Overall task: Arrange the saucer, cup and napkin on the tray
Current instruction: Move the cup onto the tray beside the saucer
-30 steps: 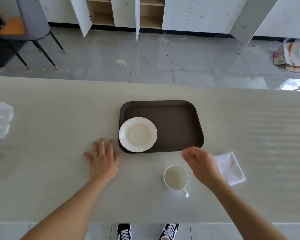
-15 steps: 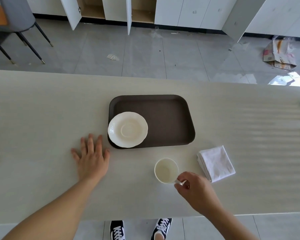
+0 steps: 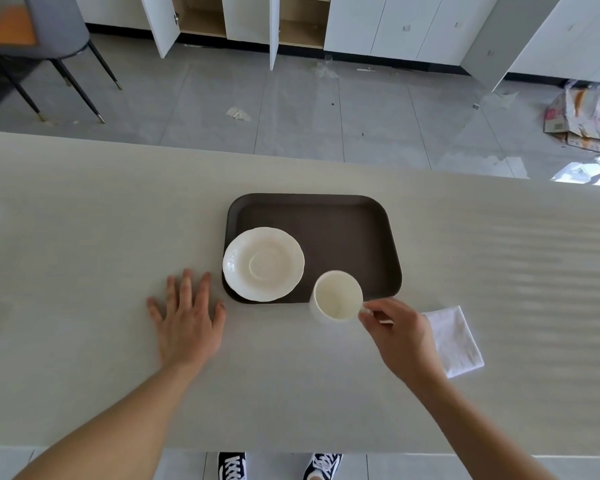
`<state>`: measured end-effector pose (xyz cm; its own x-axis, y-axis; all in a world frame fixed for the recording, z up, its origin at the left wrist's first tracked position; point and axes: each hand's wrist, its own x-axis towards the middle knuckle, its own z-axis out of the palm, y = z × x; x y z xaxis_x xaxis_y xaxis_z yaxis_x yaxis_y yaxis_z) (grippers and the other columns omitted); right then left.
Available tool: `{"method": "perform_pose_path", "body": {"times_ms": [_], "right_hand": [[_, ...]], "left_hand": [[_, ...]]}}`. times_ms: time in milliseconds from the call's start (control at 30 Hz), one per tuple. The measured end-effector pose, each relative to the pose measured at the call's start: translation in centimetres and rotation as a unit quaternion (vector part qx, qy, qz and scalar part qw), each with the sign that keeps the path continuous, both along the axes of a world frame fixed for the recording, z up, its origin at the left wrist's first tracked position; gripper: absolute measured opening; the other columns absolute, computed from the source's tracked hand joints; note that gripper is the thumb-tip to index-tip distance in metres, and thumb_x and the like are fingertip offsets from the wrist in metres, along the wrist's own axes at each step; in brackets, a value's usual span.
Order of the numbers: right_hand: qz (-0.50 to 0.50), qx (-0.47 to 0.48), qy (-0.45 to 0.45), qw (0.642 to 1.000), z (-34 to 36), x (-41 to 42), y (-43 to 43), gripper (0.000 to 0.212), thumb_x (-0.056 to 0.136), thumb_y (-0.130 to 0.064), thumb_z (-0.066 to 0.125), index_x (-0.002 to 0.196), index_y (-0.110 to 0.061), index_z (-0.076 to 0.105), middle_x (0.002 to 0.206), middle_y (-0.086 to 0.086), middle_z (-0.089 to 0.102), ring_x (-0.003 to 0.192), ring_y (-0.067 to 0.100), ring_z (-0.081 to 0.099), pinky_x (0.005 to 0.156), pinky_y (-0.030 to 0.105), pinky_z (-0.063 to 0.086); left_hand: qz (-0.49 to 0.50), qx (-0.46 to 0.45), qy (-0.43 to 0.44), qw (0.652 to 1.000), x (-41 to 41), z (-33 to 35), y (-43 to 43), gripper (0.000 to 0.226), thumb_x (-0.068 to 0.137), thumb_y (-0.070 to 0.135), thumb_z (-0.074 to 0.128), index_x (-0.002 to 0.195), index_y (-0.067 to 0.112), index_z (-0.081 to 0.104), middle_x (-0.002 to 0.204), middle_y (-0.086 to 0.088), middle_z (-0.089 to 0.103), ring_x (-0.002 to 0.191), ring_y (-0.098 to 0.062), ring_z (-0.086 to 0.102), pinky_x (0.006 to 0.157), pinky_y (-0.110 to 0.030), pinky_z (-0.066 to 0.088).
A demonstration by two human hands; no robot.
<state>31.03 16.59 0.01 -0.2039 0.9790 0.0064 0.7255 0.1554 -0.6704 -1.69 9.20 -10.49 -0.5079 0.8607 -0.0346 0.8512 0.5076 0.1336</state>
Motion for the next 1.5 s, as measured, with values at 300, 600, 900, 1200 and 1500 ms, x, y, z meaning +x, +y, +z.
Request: {"method": "perform_pose_path", "body": {"times_ms": [300, 600, 900, 1200, 1500], "right_hand": [[-0.027, 0.001, -0.004, 1.0, -1.5, -2.8, 5.8, 0.009, 0.09, -0.02, 0.071, 0.082, -0.017, 0.075, 0.078, -0.008, 0.066, 0.069, 0.007, 0.061, 0.057, 0.016, 0.043], [-0.023, 0.004, -0.016, 1.0, -2.6, -2.8, 7.1, 0.007, 0.09, -0.02, 0.072, 0.089, -0.015, 0.077, 0.081, -0.007, 0.065, 0.069, 0.007, 0.058, 0.058, 0.013, 0.041], [-0.017, 0.011, -0.021, 1.0, -3.1, -3.3, 7.8, 0.007, 0.09, -0.02, 0.072, 0.088, -0.015, 0.077, 0.081, -0.008, 0.065, 0.069, 0.007, 0.058, 0.059, 0.013, 0.041], [-0.024, -0.012, -0.001, 1.0, -3.5, -3.1, 8.1, 0.006, 0.09, -0.02, 0.071, 0.093, -0.017, 0.076, 0.083, -0.006, 0.069, 0.075, 0.01, 0.064, 0.06, 0.014, 0.042], [-0.09, -0.068, 0.025, 0.993, -1.6, 2.3, 7.1, 0.026, 0.09, -0.028, 0.07, 0.115, -0.022, 0.068, 0.1, -0.008, 0.072, 0.082, 0.008, 0.066, 0.069, 0.022, 0.044]], "left_hand": [[0.006, 0.009, 0.0, 1.0, -0.2, -0.4, 0.0, 0.064, 0.09, 0.05, 0.028, 0.149, 0.028, 0.036, 0.161, -0.007, 0.029, 0.15, -0.029, 0.018, 0.116, -0.063, 0.011], [0.01, 0.007, -0.005, 1.0, -0.1, 0.0, 0.0, 0.064, 0.089, 0.049, 0.03, 0.149, 0.028, 0.036, 0.161, -0.007, 0.028, 0.151, -0.029, 0.017, 0.118, -0.063, 0.01], [0.01, 0.007, -0.007, 1.0, -0.2, -0.1, 0.0, 0.063, 0.09, 0.05, 0.03, 0.149, 0.03, 0.035, 0.162, -0.006, 0.026, 0.151, -0.029, 0.016, 0.118, -0.063, 0.01], [0.011, 0.009, -0.007, 1.0, -0.1, 0.0, -0.1, 0.063, 0.09, 0.051, 0.03, 0.149, 0.03, 0.035, 0.162, -0.006, 0.026, 0.151, -0.029, 0.016, 0.118, -0.062, 0.01], [0.012, 0.007, -0.015, 1.0, 0.0, 0.3, 0.0, 0.061, 0.091, 0.048, 0.035, 0.15, 0.03, 0.033, 0.163, -0.005, 0.025, 0.151, -0.028, 0.014, 0.118, -0.061, 0.008]]}}
